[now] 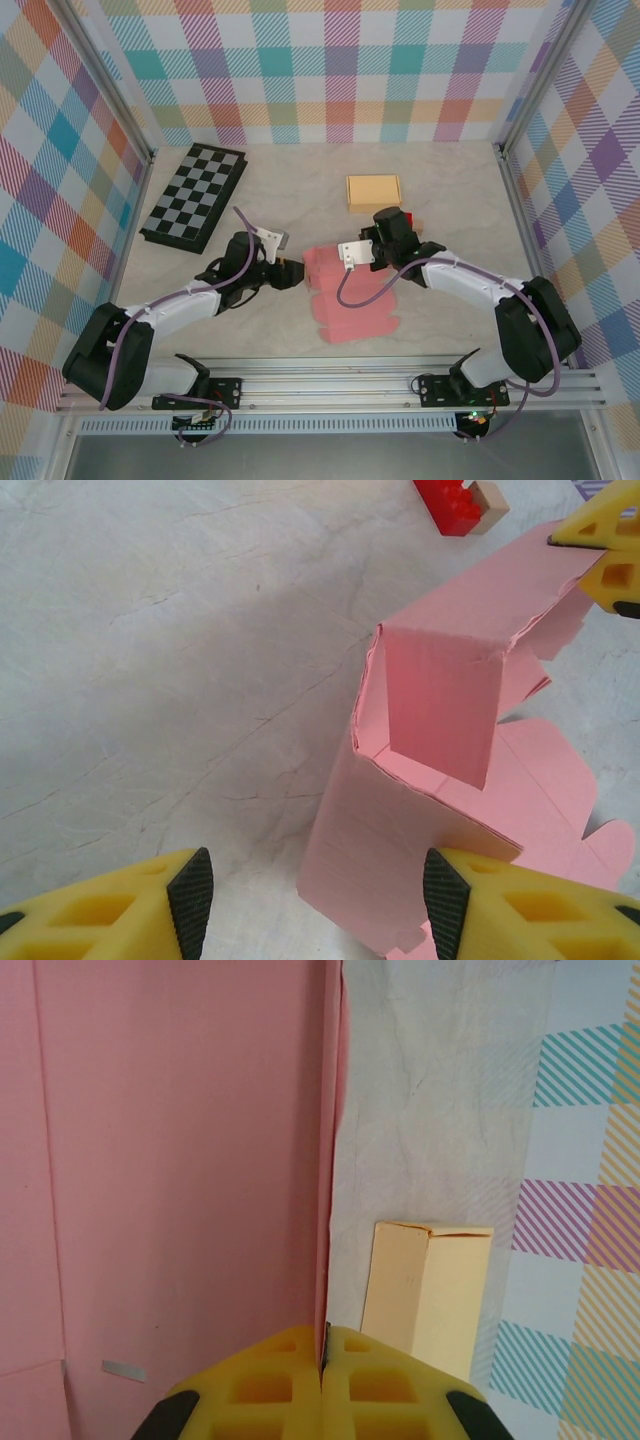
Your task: Fold the paper box
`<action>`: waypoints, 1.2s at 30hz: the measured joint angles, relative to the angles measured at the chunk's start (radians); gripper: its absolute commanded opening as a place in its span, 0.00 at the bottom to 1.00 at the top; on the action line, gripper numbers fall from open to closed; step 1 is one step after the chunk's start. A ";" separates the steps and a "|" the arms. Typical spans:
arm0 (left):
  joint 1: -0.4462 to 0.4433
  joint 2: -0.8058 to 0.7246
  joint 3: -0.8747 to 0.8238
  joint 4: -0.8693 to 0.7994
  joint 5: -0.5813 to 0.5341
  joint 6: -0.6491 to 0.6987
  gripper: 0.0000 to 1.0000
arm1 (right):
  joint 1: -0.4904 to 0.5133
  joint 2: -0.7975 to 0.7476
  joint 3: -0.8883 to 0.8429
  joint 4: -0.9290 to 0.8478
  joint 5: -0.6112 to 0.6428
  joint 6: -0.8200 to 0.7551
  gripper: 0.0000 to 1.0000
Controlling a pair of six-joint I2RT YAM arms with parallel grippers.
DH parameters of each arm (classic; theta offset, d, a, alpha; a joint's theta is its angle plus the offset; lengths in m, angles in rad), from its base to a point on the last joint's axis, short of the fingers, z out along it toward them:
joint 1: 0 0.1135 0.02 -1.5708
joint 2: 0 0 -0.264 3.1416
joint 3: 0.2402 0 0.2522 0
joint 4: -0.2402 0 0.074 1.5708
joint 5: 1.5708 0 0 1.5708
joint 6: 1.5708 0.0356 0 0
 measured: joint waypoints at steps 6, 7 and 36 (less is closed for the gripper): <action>-0.039 0.006 0.000 0.000 0.011 0.000 0.60 | 0.017 -0.006 -0.016 0.045 0.027 0.000 0.00; -0.044 0.006 0.000 0.000 0.011 0.000 0.60 | 0.018 -0.007 -0.018 0.047 0.031 0.000 0.00; -0.061 0.012 0.015 -0.029 -0.013 0.016 0.61 | 0.038 -0.047 -0.050 0.061 0.050 0.002 0.00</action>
